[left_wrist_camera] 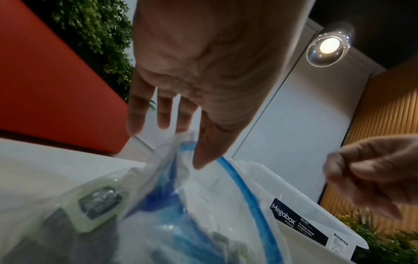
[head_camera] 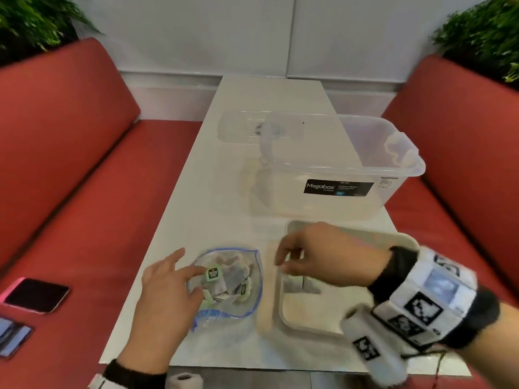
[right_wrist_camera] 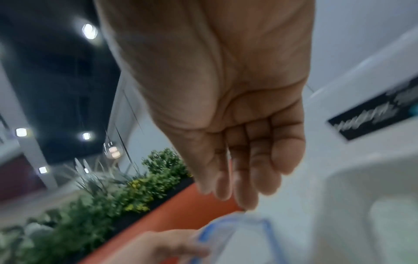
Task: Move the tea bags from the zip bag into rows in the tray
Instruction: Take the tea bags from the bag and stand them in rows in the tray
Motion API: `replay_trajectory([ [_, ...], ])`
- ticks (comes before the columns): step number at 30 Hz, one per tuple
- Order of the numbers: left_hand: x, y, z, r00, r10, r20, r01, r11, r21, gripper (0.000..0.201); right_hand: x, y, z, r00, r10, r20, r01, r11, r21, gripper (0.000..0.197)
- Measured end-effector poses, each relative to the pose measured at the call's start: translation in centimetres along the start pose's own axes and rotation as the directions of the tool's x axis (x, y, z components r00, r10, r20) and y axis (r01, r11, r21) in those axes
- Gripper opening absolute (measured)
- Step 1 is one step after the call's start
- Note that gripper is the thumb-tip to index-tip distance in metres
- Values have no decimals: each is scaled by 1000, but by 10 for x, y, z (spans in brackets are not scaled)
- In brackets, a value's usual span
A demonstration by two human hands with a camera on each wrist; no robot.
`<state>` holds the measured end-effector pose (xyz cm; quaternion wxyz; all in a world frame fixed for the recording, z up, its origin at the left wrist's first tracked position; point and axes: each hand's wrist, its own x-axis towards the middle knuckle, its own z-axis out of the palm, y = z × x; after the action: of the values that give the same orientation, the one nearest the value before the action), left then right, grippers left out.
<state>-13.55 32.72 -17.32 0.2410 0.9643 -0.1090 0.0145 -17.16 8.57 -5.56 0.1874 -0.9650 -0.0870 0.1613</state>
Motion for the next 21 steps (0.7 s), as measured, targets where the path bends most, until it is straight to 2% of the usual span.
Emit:
replay_trajectory([
  [2,-1,-8,4,998,-7,57,8,1000,-25,54,12,-28,25,999,-32,-27,34,997,67,21],
  [5,-5,-6,4,1000,5,28,-2,995,-102,68,42,-54,69,999,3,41,-5,999,54,29],
  [8,-10,-1,1,1000,18,8,-17,990,-141,72,70,-66,99,996,75,47,-79,994,71,27],
  [10,-13,-1,-2,1000,26,6,-24,988,-153,74,81,-72,112,991,136,2,-136,983,125,27],
  [13,-17,0,-4,998,55,1,-54,985,-161,74,90,-76,124,971,228,-64,-216,964,158,39],
  [15,-19,0,-6,998,66,15,-62,984,-170,75,95,-74,128,961,265,-84,-251,957,143,36],
  [18,-21,0,-7,996,84,44,-75,983,-166,76,103,-70,130,949,315,-26,-308,941,139,28],
  [21,-22,0,-7,991,122,56,-112,980,-162,75,105,-71,129,940,340,2,-335,925,177,28],
])
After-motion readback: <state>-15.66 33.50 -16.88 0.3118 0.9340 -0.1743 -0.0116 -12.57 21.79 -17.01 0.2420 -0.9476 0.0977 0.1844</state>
